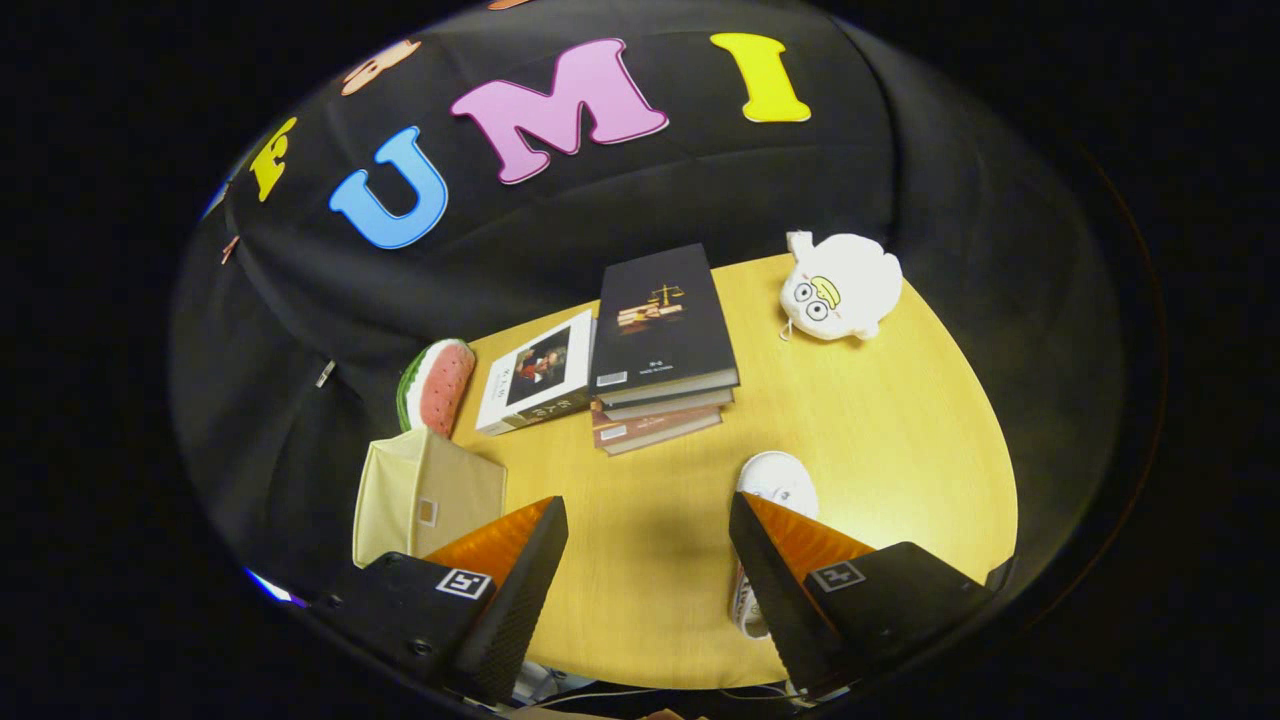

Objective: Open the storage box then place both shoes into the box .Put the left shoe in first, then the right shoe, with the right side of both shoes facing outward in a uniform manner.

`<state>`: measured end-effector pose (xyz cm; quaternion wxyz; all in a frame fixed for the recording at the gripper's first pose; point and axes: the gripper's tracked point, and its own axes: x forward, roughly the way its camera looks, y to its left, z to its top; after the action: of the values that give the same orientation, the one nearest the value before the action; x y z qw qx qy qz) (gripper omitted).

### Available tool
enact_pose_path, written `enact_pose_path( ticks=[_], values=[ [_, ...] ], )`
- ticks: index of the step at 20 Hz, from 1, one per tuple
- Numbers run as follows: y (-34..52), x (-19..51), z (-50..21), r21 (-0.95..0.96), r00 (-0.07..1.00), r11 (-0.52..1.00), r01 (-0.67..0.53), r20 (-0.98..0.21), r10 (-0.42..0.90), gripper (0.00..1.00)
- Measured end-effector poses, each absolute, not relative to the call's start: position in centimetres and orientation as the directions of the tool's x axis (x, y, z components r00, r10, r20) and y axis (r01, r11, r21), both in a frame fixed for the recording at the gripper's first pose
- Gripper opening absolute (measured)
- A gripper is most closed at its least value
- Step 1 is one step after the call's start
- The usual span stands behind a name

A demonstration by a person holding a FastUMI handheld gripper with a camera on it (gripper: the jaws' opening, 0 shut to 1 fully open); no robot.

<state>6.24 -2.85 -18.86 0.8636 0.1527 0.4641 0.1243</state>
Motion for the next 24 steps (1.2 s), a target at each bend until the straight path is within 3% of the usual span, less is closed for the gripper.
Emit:
enact_pose_path(
  ticks=[11,16,20,24],
  values=[
    [-11.0,2.6,-31.5,0.216,0.347,0.964,-0.156,-0.902,0.258,0.99],
    [-12.2,1.0,-35.2,0.200,0.269,0.969,-0.146,-0.934,0.234,1.00],
    [-12.5,1.6,-36.8,0.182,0.265,0.975,-0.131,-0.941,0.211,1.00],
    [-12.2,1.9,-38.4,0.225,0.209,0.973,-0.047,-0.951,0.229,1.00]
  ],
)
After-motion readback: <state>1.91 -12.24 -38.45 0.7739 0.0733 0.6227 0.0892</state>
